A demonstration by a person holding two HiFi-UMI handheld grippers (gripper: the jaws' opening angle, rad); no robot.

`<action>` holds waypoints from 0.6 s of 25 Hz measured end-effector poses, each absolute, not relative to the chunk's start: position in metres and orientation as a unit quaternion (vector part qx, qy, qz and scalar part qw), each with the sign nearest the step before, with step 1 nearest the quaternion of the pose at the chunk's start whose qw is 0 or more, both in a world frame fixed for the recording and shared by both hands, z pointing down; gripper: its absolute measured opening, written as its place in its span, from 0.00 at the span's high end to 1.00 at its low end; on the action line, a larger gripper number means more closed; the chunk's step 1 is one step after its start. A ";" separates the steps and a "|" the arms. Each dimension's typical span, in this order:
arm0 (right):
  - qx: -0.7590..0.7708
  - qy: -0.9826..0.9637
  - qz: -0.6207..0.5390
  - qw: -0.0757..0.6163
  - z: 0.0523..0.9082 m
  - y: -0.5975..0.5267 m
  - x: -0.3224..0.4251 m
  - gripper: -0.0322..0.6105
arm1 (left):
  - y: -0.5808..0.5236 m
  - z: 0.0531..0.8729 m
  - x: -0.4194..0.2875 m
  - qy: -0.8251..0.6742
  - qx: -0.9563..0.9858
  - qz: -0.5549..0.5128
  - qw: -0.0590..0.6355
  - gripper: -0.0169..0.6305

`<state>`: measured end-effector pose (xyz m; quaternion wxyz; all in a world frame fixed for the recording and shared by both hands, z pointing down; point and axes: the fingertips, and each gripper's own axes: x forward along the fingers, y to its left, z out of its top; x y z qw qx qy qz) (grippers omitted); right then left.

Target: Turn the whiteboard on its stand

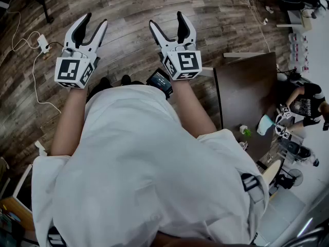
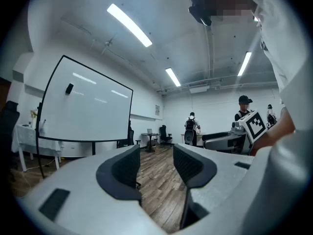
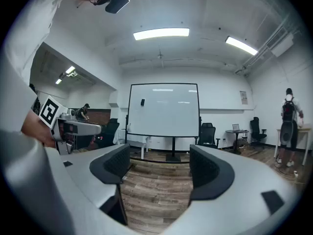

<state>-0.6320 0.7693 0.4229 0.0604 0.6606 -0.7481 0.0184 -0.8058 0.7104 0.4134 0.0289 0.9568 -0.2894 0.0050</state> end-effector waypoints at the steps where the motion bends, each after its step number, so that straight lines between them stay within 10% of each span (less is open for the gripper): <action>1: 0.660 -0.748 0.019 0.061 0.423 0.769 -0.632 0.40 | 0.710 0.413 -0.806 -0.289 0.957 0.005 0.030 0.67; 15: 0.657 -0.753 0.024 0.025 0.419 0.771 -0.615 0.40 | 0.711 0.417 -0.799 -0.291 0.956 0.015 0.032 0.67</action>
